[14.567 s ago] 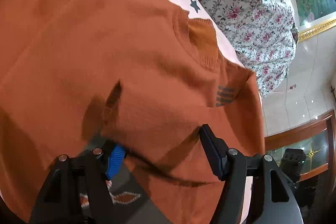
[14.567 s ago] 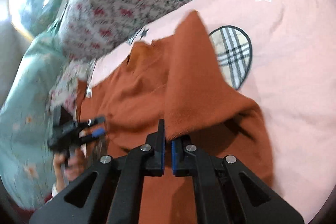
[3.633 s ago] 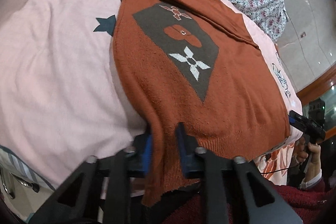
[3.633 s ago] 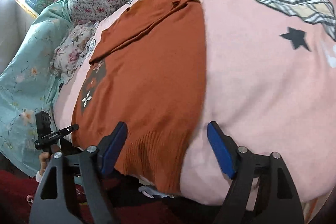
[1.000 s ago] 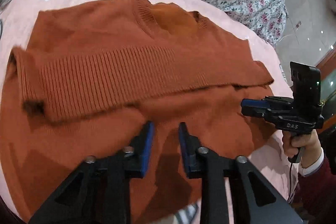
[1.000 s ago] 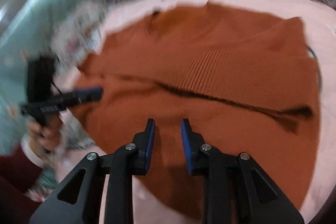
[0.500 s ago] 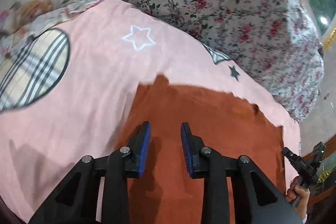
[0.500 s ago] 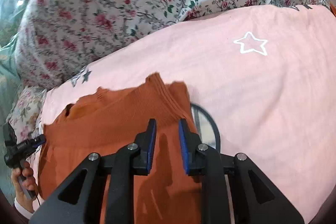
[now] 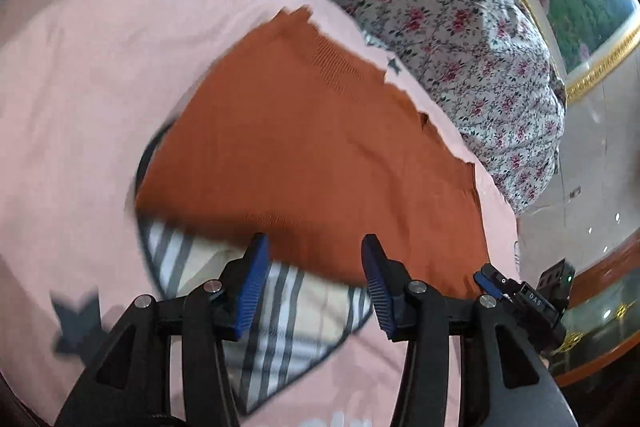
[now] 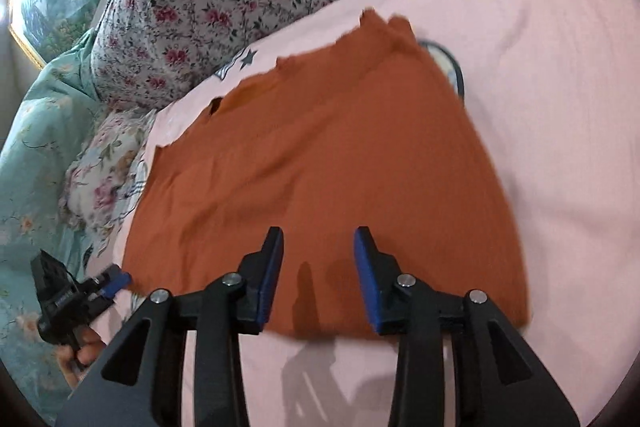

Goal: Fold small clothes

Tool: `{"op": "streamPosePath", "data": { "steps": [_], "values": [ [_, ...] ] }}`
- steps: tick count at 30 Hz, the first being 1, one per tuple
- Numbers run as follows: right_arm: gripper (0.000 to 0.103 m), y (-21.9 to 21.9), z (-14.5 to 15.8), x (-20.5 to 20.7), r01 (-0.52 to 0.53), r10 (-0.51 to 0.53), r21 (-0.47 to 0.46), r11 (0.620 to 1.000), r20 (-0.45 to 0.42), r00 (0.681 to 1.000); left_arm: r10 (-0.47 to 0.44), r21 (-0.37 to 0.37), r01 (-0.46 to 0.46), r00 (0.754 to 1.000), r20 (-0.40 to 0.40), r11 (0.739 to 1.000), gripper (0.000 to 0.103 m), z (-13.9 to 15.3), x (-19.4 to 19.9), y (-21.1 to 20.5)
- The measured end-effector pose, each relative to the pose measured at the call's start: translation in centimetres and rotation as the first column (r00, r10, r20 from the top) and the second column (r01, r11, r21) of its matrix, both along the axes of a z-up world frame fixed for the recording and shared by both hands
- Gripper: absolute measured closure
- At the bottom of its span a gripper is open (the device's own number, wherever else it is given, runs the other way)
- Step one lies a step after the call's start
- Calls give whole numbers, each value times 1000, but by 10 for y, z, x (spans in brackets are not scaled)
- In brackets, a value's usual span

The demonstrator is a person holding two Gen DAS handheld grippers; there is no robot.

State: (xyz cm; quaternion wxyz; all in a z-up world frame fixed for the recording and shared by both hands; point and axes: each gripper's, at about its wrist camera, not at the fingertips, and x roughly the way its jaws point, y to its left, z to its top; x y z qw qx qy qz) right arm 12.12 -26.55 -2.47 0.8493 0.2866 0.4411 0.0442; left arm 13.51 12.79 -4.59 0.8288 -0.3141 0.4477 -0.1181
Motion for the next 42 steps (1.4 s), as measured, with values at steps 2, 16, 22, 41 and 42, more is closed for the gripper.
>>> {"op": "streamPosePath", "data": {
  "steps": [2, 16, 22, 41, 42],
  "values": [
    [61, 3, -2, -14, 18, -19, 46, 999, 9, 1000, 15, -12, -15, 999, -33, 1000, 48, -11, -11, 2],
    [15, 9, 7, -35, 61, -68, 184, 981, 30, 997, 208, -76, -210, 978, -34, 975, 30, -23, 27, 18],
    [15, 2, 15, -29, 48, -59, 170, 984, 59, 996, 261, -41, -262, 965, -19, 964, 32, -21, 47, 18],
    [15, -34, 21, 62, -143, 143, 147, 979, 11, 990, -312, 316, 236, 925, 217, 919, 93, 67, 69, -212],
    [15, -32, 21, 68, -168, 167, 179, 969, 18, 986, -333, 329, 257, 921, 201, 909, 93, 59, 70, -223]
  ]
}}
